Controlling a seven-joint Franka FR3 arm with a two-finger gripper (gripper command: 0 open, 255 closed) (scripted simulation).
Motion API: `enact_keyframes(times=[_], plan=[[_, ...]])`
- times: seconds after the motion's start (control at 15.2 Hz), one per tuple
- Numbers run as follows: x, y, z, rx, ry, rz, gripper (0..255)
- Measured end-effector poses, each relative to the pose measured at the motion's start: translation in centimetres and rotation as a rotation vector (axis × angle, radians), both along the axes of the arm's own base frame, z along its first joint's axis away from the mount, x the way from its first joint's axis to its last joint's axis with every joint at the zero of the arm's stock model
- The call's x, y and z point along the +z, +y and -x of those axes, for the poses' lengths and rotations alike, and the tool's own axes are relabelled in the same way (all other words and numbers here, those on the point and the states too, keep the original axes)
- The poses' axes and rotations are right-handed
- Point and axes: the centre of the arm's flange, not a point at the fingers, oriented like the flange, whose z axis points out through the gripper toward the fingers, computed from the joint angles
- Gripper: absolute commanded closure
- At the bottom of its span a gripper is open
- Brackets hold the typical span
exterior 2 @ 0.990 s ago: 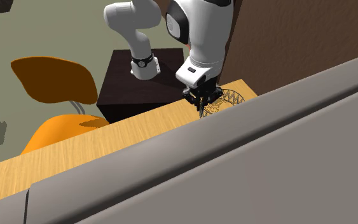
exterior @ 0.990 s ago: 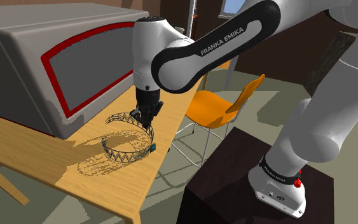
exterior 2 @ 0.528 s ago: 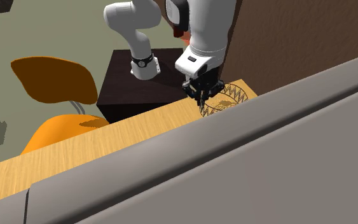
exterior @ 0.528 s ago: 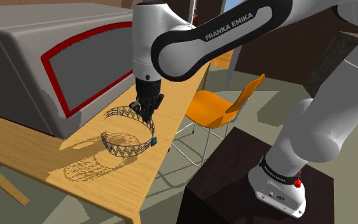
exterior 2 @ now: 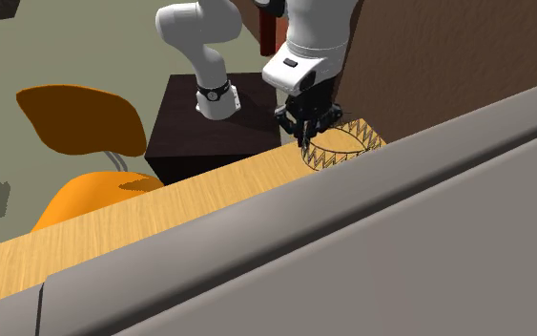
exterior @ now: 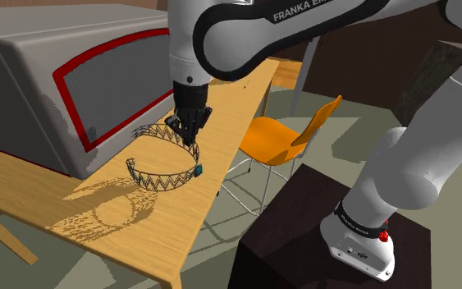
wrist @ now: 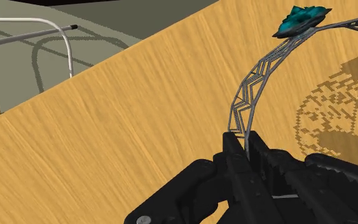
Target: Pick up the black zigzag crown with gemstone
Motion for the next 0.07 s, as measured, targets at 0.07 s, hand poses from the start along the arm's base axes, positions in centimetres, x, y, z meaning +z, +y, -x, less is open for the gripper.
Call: enact_keyframes(times=[0.07], plan=[[0.27, 0.02, -0.06, 0.000, 0.000, 0.000, 255]])
